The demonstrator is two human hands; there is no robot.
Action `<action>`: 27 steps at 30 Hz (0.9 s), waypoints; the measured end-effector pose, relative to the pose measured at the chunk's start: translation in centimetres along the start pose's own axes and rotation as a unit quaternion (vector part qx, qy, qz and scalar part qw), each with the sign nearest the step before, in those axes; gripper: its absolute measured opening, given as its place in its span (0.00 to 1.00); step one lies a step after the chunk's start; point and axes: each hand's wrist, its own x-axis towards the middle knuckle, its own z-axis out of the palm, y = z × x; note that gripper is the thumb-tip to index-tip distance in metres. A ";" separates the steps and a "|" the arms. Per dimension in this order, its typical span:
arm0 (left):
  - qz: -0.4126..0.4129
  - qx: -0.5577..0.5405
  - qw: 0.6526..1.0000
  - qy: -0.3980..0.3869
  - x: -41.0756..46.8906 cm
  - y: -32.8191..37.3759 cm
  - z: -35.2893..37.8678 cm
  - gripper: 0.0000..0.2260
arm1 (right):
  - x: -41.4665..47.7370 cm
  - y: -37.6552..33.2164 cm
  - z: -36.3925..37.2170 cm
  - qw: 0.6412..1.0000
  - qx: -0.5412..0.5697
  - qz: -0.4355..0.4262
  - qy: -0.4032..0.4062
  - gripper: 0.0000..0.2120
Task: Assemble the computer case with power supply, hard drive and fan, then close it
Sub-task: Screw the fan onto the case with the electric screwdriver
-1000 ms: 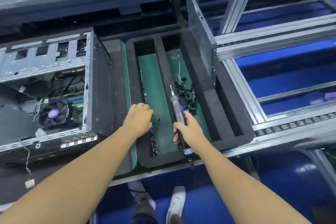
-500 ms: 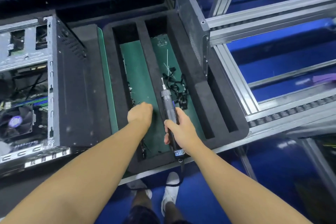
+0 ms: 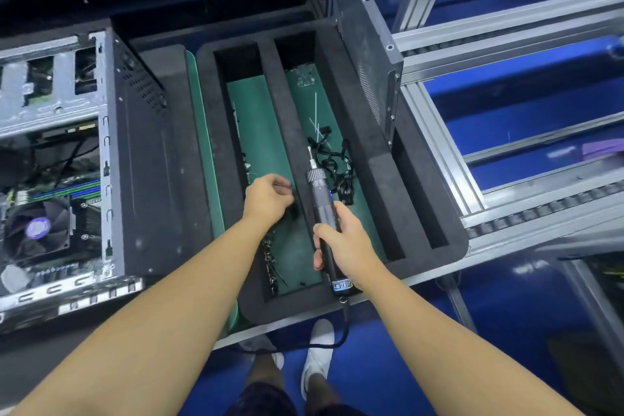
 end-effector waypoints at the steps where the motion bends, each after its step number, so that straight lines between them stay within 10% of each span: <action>1: -0.033 -0.121 0.992 -0.004 -0.2 0.1 -0.4 0.09 | 0.0 -0.1 0.0 1.000 -0.005 0.000 0.000 0.10; 8: -0.082 -0.529 0.842 -0.066 -1.8 0.7 -2.0 0.11 | -0.3 -0.3 0.1 1.000 -0.030 -0.004 -0.010 0.10; 27: -0.056 -0.571 0.818 -0.035 -6.0 2.5 -6.2 0.10 | -3.7 -2.6 -0.1 0.967 -0.238 -0.035 -0.082 0.13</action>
